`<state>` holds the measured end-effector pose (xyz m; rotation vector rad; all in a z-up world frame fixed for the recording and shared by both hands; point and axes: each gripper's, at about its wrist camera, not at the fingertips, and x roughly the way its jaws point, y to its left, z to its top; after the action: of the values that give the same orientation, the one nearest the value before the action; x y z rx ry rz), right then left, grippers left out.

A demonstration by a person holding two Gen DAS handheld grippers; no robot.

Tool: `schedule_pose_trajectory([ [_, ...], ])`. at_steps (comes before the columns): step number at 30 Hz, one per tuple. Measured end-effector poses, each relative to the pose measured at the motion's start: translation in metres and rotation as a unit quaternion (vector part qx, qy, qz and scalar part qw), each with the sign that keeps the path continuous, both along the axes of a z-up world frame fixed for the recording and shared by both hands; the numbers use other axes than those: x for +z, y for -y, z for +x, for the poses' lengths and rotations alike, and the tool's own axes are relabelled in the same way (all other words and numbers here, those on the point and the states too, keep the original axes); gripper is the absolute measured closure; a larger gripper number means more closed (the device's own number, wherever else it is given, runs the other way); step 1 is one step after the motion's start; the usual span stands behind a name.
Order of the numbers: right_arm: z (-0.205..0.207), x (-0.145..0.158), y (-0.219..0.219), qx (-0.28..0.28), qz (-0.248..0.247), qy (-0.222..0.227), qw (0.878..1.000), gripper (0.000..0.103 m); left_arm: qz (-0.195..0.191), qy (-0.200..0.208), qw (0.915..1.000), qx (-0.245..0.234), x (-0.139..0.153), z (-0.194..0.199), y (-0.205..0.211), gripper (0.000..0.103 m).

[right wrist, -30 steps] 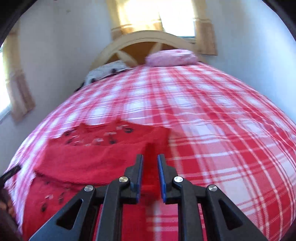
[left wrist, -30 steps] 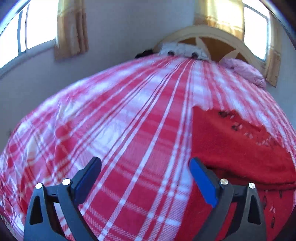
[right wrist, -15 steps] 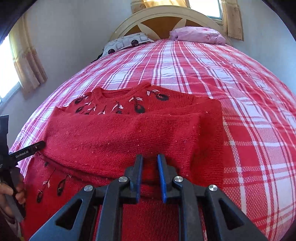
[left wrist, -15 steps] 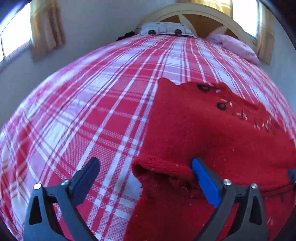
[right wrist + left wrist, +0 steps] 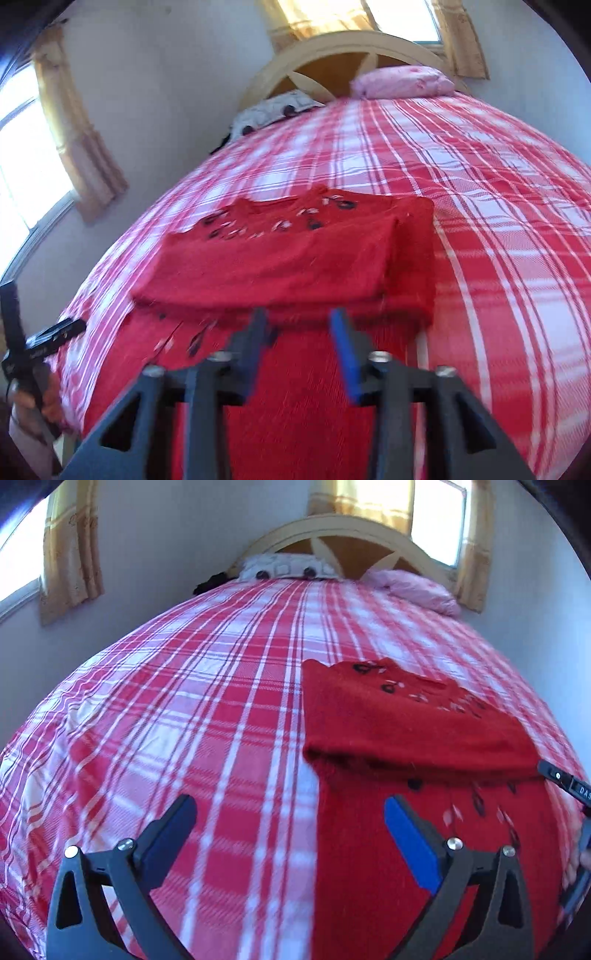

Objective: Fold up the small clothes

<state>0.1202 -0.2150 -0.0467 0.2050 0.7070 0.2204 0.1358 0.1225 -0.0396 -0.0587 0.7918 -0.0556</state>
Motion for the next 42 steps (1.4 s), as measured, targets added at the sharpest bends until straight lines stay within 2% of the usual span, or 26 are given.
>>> schedule_pose_trajectory([
  [1,-0.011,0.002,-0.001,0.004,-0.008,0.006,1.0,0.047,-0.001,0.004,1.0,-0.005,0.002,-0.008,-0.004,0.0],
  [5,-0.06,0.007,-0.003,0.01,-0.034,0.015,0.999,0.046,0.009,0.029,0.9992,-0.025,0.009,-0.036,-0.018,0.0],
  [9,-0.092,-0.008,-0.002,-0.012,-0.047,0.005,0.999,0.046,0.031,0.035,0.9977,-0.05,0.003,-0.055,-0.012,0.0],
  [11,-0.104,-0.018,-0.004,-0.018,-0.05,-0.003,0.999,0.046,0.033,0.025,0.998,-0.049,0.001,-0.056,-0.004,0.0],
  [14,-0.119,-0.028,-0.01,-0.012,-0.057,-0.013,0.998,0.046,0.018,0.015,0.9971,-0.073,-0.003,-0.066,0.011,0.0],
  [18,-0.137,-0.034,-0.024,0.016,-0.114,-0.028,0.993,0.046,0.06,0.006,0.9934,-0.097,-0.016,-0.079,0.036,0.0],
  [21,-0.161,-0.038,-0.024,0.023,-0.147,-0.037,0.988,0.046,0.079,-0.005,0.9912,-0.106,-0.026,-0.097,0.036,0.0],
  [23,-0.174,-0.042,-0.018,0.021,-0.138,-0.049,0.989,0.046,0.074,-0.015,0.991,-0.111,-0.031,-0.109,0.027,0.0],
  [29,-0.211,-0.049,0.011,0.008,-0.058,-0.08,0.995,0.046,0.012,-0.08,0.9895,-0.12,-0.057,-0.136,0.001,0.0],
  [33,-0.221,-0.059,0.017,0.006,-0.012,-0.092,0.996,0.046,-0.018,-0.113,0.9854,-0.126,-0.072,-0.141,0.008,0.0],
  [38,-0.22,-0.064,0.009,0.021,-0.002,-0.094,0.995,0.046,-0.042,-0.131,0.9787,-0.153,-0.08,-0.147,0.023,0.0],
  [41,-0.219,-0.066,0.009,0.025,0.013,-0.102,0.994,0.046,-0.052,-0.138,0.9755,-0.163,-0.085,-0.148,0.029,0.006],
  [42,-0.22,-0.066,0.008,0.034,0.022,-0.104,0.994,0.046,-0.061,-0.143,0.9736,-0.167,-0.086,-0.148,0.03,0.013],
])
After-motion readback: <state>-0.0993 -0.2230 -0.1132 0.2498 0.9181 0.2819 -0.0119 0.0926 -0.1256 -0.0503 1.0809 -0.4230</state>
